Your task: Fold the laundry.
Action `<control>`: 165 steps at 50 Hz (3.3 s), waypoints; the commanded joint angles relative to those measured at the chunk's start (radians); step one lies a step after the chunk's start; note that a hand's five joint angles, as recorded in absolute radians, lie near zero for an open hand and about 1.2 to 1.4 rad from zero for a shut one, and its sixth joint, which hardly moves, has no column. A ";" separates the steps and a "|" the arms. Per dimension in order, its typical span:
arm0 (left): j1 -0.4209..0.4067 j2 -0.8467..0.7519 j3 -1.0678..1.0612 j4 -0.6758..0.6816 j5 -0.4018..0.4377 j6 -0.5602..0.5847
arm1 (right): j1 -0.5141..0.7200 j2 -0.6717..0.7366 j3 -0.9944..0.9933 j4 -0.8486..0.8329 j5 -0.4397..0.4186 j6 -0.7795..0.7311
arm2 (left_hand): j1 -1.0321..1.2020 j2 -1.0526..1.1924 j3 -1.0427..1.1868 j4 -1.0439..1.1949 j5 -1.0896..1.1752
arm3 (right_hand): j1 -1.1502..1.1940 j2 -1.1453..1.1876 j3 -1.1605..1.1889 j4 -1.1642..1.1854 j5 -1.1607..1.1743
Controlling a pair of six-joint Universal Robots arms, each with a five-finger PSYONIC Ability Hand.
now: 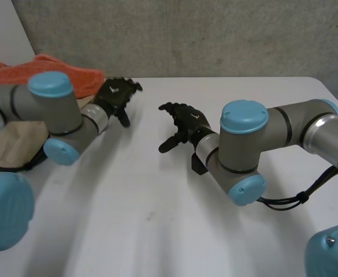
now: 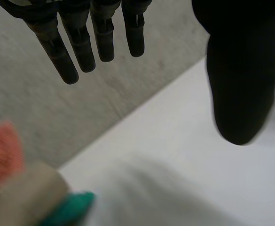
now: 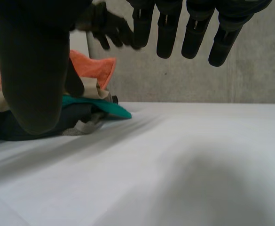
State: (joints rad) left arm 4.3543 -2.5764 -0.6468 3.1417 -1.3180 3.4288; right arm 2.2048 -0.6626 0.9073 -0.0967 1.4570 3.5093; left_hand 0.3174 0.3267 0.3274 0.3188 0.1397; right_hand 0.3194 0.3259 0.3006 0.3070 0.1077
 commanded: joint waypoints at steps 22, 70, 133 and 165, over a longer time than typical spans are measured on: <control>0.350 -0.119 0.322 -0.014 -0.026 0.326 | -0.024 -0.109 0.145 0.025 -0.080 -0.177 | 0.069 0.060 0.059 0.067 0.072 | -0.048 -0.054 -0.029 -0.036 -0.011; -0.318 0.509 -0.775 0.259 -0.006 -0.141 | -0.309 -0.463 0.370 -0.005 -0.086 -0.397 | 0.144 0.134 0.134 0.142 0.147 | -0.066 -0.072 -0.047 -0.053 -0.028; 0.103 0.344 -0.164 0.491 -0.214 0.072 | -0.169 -0.364 0.171 -0.494 0.255 -0.974 | 1.079 1.070 1.069 1.077 1.082 | 1.077 1.070 1.096 1.089 1.114; 0.073 0.752 -1.202 0.382 -0.125 0.230 | -0.234 -0.429 0.642 -0.143 0.117 -1.155 | 0.126 0.117 0.116 0.125 0.129 | 1.077 1.070 1.096 1.089 1.114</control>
State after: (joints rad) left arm 4.4645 -1.9255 -1.9164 3.5442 -1.4360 3.6234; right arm 1.9617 -1.0166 1.5481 -0.2059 1.5791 2.3713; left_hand 0.6512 0.6851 0.6887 0.6814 0.5162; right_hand 0.8462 1.1576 1.1846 1.1930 1.0194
